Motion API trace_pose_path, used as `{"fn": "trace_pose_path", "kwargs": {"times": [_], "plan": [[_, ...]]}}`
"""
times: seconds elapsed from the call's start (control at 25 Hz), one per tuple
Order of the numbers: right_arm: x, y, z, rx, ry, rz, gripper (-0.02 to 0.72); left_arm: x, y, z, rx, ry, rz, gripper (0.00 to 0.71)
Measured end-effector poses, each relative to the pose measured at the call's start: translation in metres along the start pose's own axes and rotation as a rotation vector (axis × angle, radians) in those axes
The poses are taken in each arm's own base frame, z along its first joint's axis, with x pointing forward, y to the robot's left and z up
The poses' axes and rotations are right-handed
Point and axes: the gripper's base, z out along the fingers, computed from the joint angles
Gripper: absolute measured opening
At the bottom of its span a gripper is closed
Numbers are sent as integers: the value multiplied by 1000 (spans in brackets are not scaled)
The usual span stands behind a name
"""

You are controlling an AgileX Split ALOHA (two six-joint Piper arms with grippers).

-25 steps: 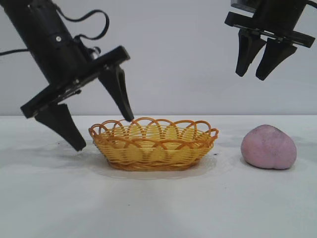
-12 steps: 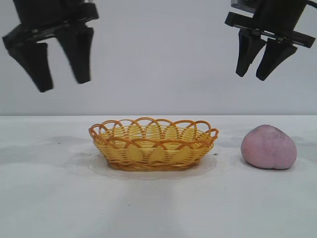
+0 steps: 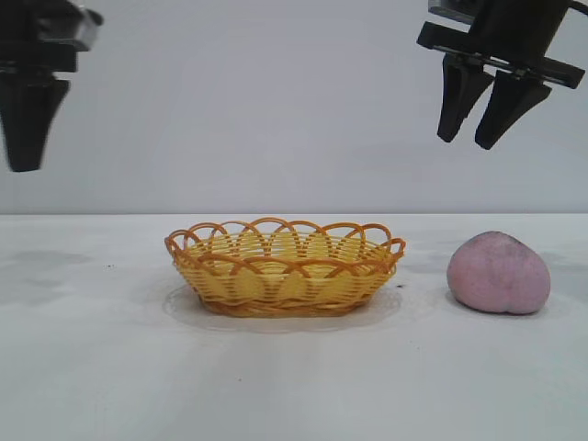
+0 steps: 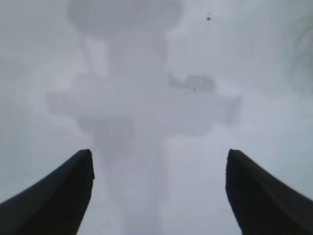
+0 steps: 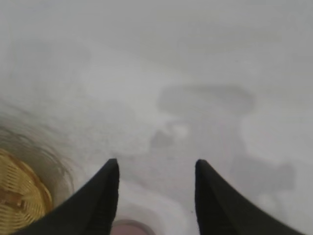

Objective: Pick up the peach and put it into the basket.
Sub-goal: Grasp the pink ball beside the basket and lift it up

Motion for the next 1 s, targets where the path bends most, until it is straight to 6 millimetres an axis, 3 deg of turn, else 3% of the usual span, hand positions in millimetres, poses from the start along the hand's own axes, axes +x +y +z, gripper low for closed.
{"fn": "trace_pose_path", "kwargs": {"times": [0.28,1.0], "plan": [[1,0,0,-4,12,0,305,54,1,-32,1,-51,-119,531],[2,1,0,-6,19,0,305,253,-35,-68,19,-395,-163,531]]}}
